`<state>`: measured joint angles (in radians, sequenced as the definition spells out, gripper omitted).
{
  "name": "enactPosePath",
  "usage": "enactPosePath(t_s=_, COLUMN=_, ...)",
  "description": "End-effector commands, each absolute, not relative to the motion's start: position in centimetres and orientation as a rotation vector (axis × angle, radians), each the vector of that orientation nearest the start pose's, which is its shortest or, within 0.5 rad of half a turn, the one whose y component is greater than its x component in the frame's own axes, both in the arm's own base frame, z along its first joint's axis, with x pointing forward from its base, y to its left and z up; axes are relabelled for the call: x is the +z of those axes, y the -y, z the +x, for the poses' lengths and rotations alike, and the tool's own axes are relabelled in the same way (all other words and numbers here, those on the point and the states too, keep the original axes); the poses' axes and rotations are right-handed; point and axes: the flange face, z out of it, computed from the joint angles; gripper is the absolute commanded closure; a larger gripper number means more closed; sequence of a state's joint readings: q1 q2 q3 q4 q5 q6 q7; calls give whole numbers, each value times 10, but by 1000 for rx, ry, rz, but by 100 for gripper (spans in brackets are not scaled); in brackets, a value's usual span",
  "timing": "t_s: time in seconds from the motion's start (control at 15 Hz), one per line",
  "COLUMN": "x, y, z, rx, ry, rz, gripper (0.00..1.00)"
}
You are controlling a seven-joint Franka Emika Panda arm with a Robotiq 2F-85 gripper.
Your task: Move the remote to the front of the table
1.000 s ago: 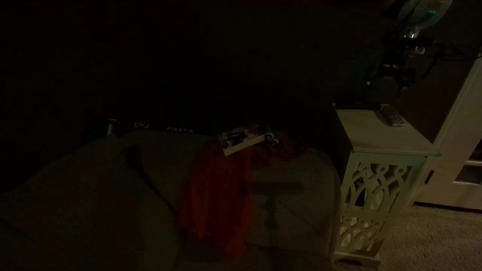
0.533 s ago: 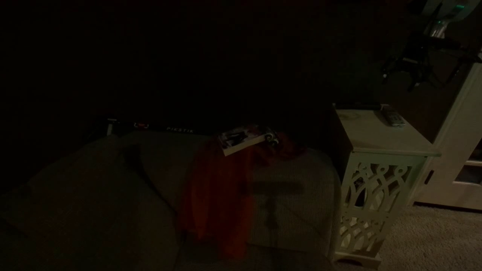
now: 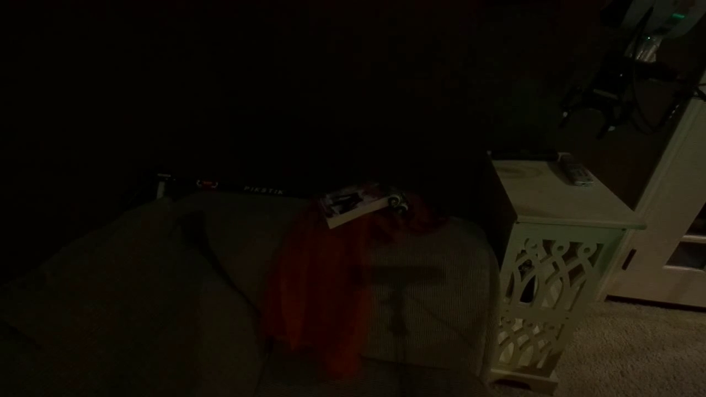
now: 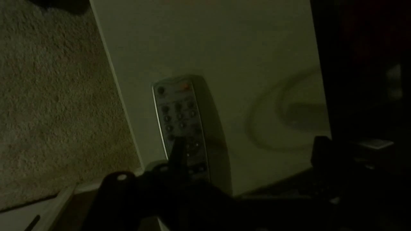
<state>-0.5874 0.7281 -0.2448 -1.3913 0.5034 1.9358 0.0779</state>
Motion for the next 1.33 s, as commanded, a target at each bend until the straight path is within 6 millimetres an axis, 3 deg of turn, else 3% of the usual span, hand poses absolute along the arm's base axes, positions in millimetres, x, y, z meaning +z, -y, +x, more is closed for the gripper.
enactPosePath(t_s=0.0, x=269, y=485, z=528, rx=-140, ry=-1462, rz=-2571, gripper=0)
enactPosePath(t_s=0.2, x=258, y=489, z=522, rx=-259, ry=-1486, rz=-2679, gripper=0)
enactPosePath(t_s=0.6, x=240, y=480, z=492, rx=-84, ry=-1244, rz=-2826, gripper=0)
enactPosePath(t_s=1.27, x=213, y=431, z=480, rx=-185, ry=-1226, rz=-2780, gripper=0)
